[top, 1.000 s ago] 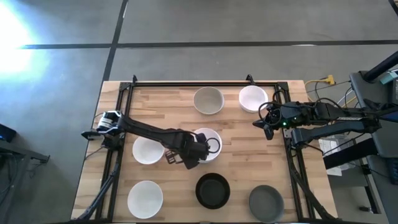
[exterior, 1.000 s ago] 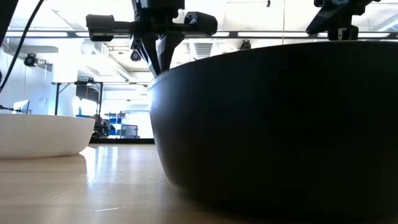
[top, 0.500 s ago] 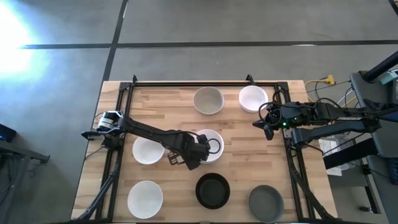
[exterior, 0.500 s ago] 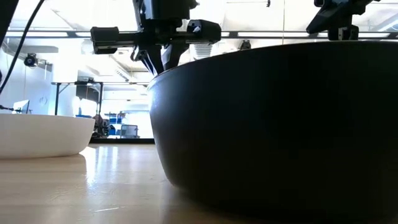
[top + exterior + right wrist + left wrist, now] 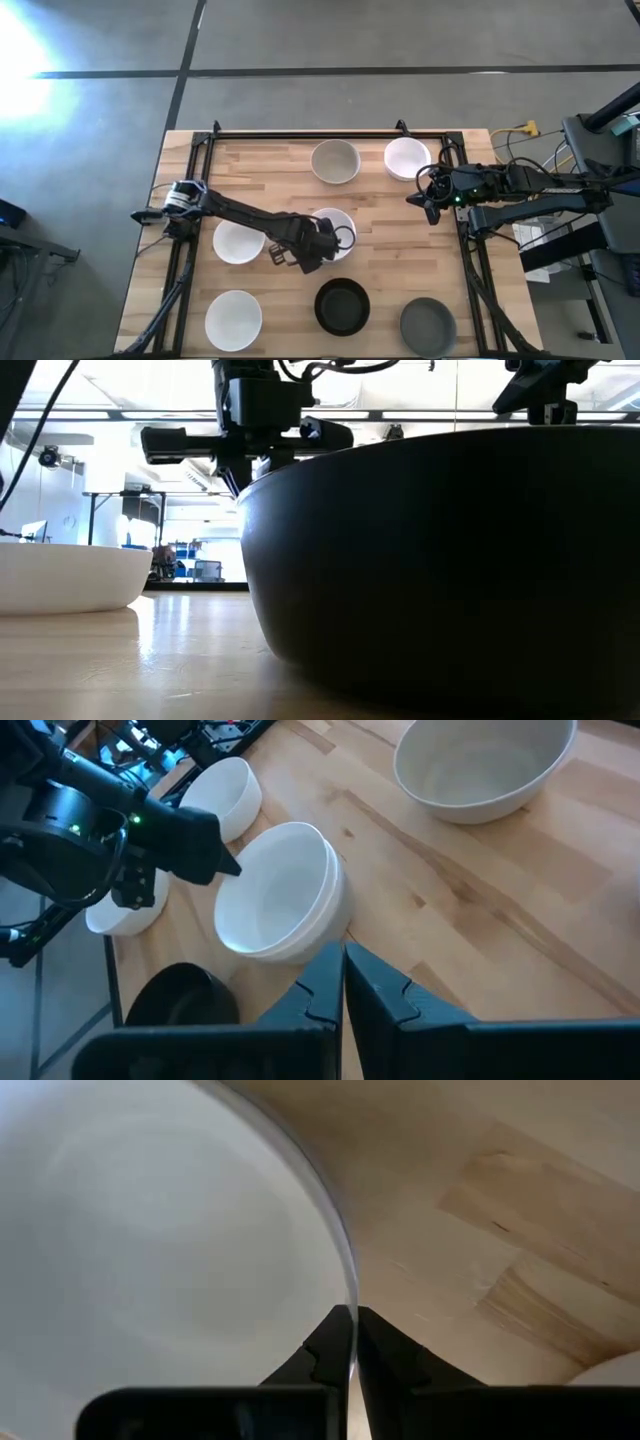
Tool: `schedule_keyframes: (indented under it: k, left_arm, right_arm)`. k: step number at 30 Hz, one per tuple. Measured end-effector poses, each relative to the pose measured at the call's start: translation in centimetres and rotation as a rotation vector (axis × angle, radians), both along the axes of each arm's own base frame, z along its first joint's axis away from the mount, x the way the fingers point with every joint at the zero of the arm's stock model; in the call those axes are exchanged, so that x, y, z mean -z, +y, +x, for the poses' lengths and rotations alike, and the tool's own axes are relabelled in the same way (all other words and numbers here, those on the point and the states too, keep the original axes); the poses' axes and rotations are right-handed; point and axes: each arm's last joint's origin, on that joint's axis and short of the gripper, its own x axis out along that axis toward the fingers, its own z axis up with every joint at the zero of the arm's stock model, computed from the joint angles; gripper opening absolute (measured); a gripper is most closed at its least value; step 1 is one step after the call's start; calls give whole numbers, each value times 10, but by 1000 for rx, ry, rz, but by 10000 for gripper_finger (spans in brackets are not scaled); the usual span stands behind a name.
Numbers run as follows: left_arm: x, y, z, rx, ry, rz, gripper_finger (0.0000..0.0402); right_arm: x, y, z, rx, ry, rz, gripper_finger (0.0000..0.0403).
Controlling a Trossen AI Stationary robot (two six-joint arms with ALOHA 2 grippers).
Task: Nest bowls inside each other
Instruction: Stack the white bowl on the white bowl
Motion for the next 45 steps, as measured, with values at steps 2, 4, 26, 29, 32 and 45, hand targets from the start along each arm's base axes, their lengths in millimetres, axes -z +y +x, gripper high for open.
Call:
schedule_keyframes:
  k: [2,4,26,29,32,45]
  left_arm:
    - [2,0,1,0,6,1,0]
    - [1,0,0,1,3,2,0]
    - [-19,2,-3,-43,-37,7,132]
    - [-28,10,-14,-142,0,-13,147]
    - [-38,20,-26,-267,43,-81,152]
    - [-63,87,-108,-644,-25,-252,153]
  right_arm:
    - [0,0,0,1,-1,7,9]
    - [0,0,0,-1,-1,10,9]
    - [0,0,0,7,-2,23,9]
    - [0,1,0,2,-2,28,9]
    - [0,1,0,-2,-2,28,9]
    - [1,1,0,-8,2,9,9]
